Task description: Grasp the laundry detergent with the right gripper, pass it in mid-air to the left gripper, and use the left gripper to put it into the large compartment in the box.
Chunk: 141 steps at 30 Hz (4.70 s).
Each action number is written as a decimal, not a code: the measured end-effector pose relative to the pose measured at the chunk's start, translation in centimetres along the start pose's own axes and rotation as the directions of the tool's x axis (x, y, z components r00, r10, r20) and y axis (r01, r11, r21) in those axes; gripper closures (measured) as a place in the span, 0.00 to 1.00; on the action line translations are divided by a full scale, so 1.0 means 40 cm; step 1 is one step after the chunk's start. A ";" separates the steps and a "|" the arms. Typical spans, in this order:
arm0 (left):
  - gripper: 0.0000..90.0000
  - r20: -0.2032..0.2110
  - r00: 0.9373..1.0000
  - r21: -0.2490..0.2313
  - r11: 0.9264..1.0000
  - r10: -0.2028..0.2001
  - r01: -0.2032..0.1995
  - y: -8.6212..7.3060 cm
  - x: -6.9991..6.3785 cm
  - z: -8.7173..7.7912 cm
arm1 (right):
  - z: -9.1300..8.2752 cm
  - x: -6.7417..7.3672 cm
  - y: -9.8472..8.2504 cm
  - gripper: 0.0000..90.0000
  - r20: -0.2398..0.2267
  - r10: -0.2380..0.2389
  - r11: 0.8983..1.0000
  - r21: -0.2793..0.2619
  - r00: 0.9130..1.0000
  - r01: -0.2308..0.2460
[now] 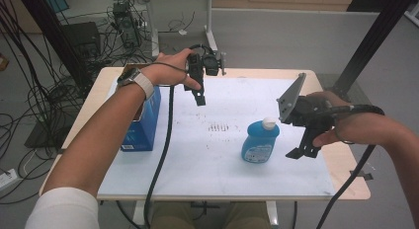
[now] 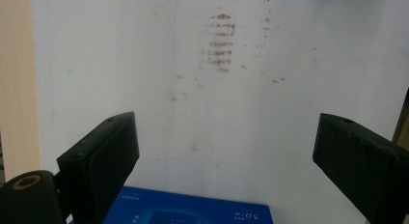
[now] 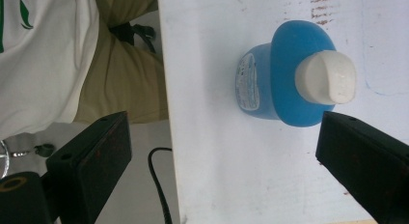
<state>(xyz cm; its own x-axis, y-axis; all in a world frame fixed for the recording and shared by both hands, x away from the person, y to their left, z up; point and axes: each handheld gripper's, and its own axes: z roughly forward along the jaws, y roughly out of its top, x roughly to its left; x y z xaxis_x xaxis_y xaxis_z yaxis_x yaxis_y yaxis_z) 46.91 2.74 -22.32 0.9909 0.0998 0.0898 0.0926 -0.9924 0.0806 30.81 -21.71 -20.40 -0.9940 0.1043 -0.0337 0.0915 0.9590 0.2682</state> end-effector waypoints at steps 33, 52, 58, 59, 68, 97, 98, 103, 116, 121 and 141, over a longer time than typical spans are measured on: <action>0.10 -0.004 1.000 -0.007 1.000 0.003 -0.003 0.005 -0.010 -0.003 | 0.014 -0.045 -0.054 0.06 0.038 0.041 0.996 -0.085 0.998 -0.037; 0.10 -0.004 1.000 -0.018 1.000 0.002 -0.002 0.008 -0.011 0.006 | 0.050 -0.072 -0.086 0.07 0.020 0.075 0.988 -0.139 0.997 -0.071; 0.10 -0.007 1.000 -0.019 1.000 0.002 -0.002 0.007 -0.012 0.007 | 0.058 -0.080 -0.089 0.07 0.014 0.076 0.987 -0.145 0.997 -0.073; 0.10 -0.007 1.000 -0.018 1.000 0.005 -0.005 0.007 -0.011 0.006 | 0.059 -0.081 -0.090 0.07 0.015 0.077 0.986 -0.146 0.997 -0.074; 0.10 -0.008 1.000 -0.022 1.000 -0.003 0.002 0.005 -0.015 0.013 | 0.081 -0.098 -0.103 0.06 0.011 0.082 0.984 -0.161 0.997 -0.079; 0.10 -0.008 1.000 -0.026 0.999 -0.023 0.023 0.007 -0.026 0.021 | 0.126 -0.133 -0.125 0.06 0.000 0.069 0.974 -0.215 0.998 -0.068; 0.10 -0.007 1.000 -0.026 0.999 -0.023 0.023 0.007 -0.026 0.021 | 0.128 -0.134 -0.126 0.06 0.000 0.064 0.974 -0.216 0.998 -0.063; 0.10 -0.008 1.000 -0.029 0.999 -0.028 0.028 0.007 -0.029 0.022 | 0.139 -0.139 -0.129 0.06 -0.003 0.056 0.972 -0.230 0.998 -0.055; 0.10 -0.004 1.000 -0.032 0.999 -0.031 0.031 0.008 -0.033 0.031 | 0.159 -0.150 -0.132 0.07 -0.012 0.041 0.967 -0.250 0.999 -0.043; 0.10 0.000 1.000 -0.028 0.999 -0.031 0.031 0.007 -0.033 0.035 | 0.169 -0.154 -0.129 0.07 -0.016 0.033 0.967 -0.253 0.999 -0.036; 0.11 0.000 1.000 -0.020 1.000 -0.012 0.012 0.007 -0.032 0.037 | 0.191 -0.161 -0.122 0.07 -0.032 0.023 0.962 -0.271 0.999 -0.031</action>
<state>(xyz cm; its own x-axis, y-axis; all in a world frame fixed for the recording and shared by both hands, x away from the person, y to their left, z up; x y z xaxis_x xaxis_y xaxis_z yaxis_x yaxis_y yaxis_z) 45.79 2.23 -23.87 0.9898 0.1112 0.0889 0.1020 -0.9896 0.1015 37.23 -25.07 -28.84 -0.9930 0.1181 0.0030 0.1024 0.8482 0.5197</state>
